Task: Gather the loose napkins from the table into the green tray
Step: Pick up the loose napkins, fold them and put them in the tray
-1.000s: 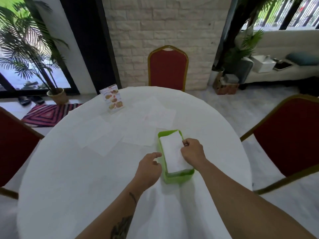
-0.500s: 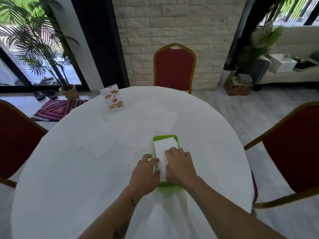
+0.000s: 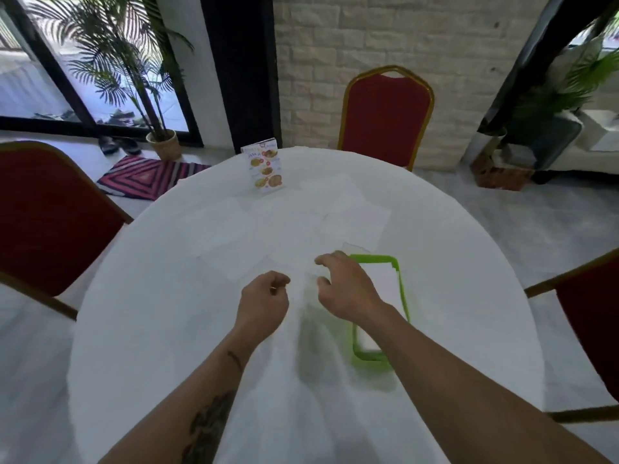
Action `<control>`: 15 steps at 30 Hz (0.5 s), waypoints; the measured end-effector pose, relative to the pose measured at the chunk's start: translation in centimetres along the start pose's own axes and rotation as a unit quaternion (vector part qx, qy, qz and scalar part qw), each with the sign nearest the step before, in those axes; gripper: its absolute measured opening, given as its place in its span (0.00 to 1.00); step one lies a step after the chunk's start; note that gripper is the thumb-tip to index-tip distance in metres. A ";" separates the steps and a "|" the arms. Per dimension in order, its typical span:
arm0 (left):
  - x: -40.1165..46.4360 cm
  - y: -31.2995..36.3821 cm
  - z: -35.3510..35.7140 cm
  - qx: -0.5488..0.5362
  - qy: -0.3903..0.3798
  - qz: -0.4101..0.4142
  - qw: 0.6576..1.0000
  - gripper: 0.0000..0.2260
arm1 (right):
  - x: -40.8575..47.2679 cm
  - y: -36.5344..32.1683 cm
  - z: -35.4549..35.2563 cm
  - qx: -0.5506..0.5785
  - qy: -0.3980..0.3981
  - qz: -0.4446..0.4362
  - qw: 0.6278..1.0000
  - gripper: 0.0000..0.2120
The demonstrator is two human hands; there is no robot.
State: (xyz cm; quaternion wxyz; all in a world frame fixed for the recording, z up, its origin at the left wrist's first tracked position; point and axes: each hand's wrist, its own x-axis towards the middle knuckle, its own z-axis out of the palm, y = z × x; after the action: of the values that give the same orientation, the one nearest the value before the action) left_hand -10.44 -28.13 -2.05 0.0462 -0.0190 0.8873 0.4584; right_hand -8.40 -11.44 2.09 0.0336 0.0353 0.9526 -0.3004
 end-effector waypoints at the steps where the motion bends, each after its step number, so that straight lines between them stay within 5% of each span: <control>1: 0.9 -1.0 -1.0 0.004 0.013 -0.011 1.000 0.12 | 0.7 -1.0 1.0 0.009 -0.003 0.002 1.000 0.21; 6: 5.8 -6.7 -4.5 0.083 0.028 -0.014 0.996 0.12 | 3.6 -4.1 6.3 0.039 -0.041 0.052 0.997 0.21; 12: 9.6 -11.8 -5.6 0.253 -0.079 0.022 0.964 0.27 | 4.2 -4.5 11.7 0.049 -0.067 0.133 0.988 0.23; 15: 10.5 -12.8 -5.5 0.271 -0.063 0.050 0.959 0.23 | 3.9 -4.5 12.9 0.053 -0.059 0.150 0.985 0.22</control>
State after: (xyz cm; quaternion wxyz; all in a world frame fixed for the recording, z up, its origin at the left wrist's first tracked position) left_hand -20.30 -39.94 -10.34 0.0826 0.0681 0.9733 0.2030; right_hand -12.17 -22.35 -6.21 0.1323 0.1623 0.9154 -0.3437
